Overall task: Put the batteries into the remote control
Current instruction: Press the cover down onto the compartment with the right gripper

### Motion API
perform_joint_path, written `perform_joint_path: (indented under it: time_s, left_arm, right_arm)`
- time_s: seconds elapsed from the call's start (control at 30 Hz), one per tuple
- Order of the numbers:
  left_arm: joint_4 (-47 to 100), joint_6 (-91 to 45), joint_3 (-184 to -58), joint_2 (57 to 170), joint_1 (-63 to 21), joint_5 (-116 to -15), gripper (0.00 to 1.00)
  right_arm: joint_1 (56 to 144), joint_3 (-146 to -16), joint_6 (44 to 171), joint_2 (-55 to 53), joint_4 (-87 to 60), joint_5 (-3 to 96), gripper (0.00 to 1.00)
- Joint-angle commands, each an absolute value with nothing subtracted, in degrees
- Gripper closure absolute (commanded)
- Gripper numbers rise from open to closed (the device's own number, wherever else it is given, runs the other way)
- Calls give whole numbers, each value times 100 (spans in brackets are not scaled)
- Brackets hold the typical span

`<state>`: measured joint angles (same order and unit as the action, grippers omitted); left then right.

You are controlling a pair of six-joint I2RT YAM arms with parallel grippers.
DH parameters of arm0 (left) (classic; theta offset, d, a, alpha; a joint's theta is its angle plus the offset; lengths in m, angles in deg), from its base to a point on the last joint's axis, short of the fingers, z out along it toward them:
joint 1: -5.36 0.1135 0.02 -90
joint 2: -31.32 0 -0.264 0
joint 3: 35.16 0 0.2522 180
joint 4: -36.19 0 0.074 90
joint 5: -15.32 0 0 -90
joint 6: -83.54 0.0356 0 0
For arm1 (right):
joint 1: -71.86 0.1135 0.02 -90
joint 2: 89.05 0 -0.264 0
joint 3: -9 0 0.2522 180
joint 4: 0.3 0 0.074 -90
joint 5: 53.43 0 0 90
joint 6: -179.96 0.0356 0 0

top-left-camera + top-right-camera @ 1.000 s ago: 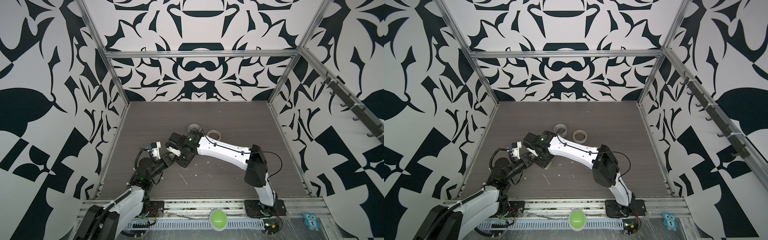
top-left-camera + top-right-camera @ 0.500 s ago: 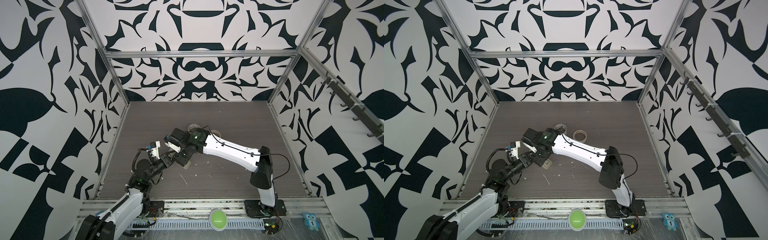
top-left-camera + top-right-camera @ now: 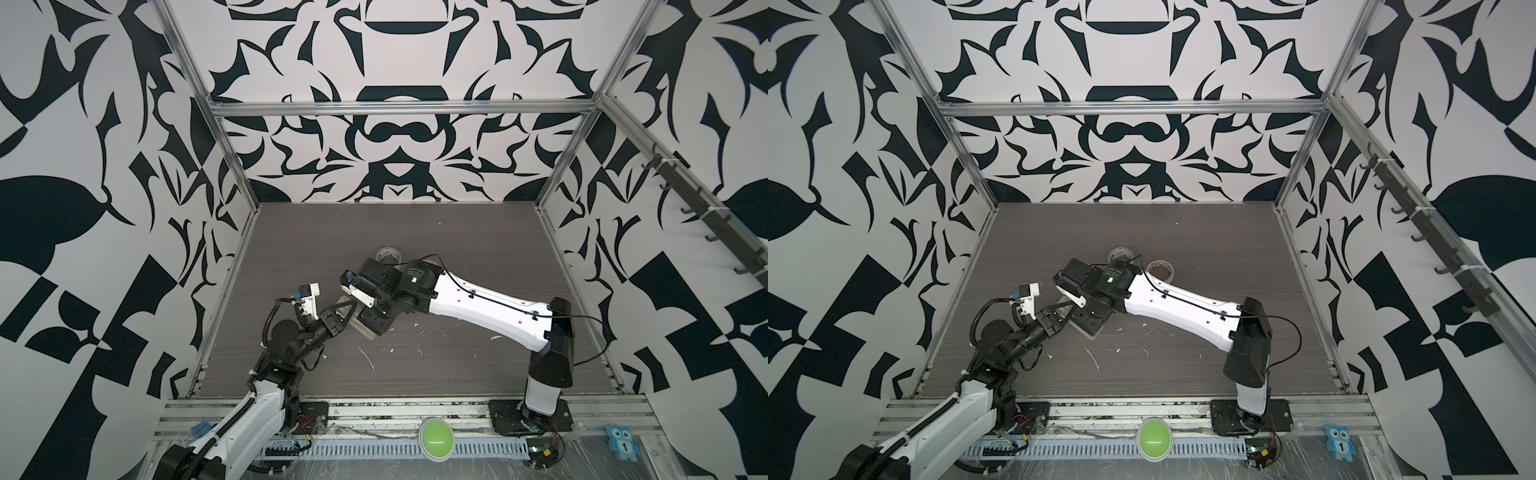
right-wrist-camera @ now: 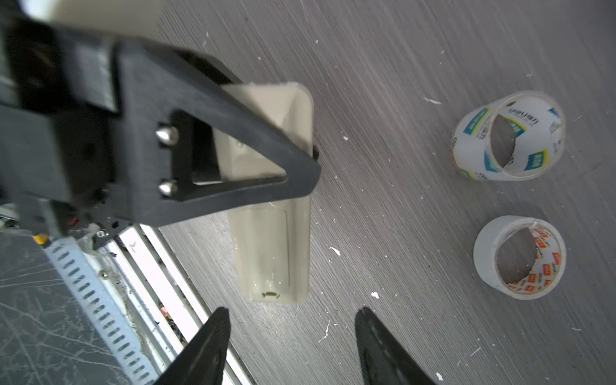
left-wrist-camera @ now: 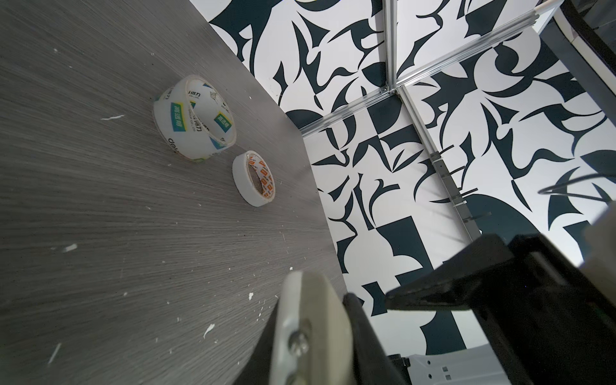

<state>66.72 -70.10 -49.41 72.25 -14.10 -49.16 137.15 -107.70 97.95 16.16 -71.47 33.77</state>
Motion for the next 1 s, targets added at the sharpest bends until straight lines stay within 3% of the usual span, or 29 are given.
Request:
perform_joint_path:
  time_s: [0.0, 0.97]
  left_arm:
    - [6809, -7089, -4831, 7150, -1414, -4888, 100]
    - [7216, -7328, -4840, 7345, -1409, -4888, 100]
  right_arm:
    - [13676, -10702, 9836, 1527, -6881, 3303, 36]
    - [13523, -9968, 9713, 1721, -6177, 3235, 42]
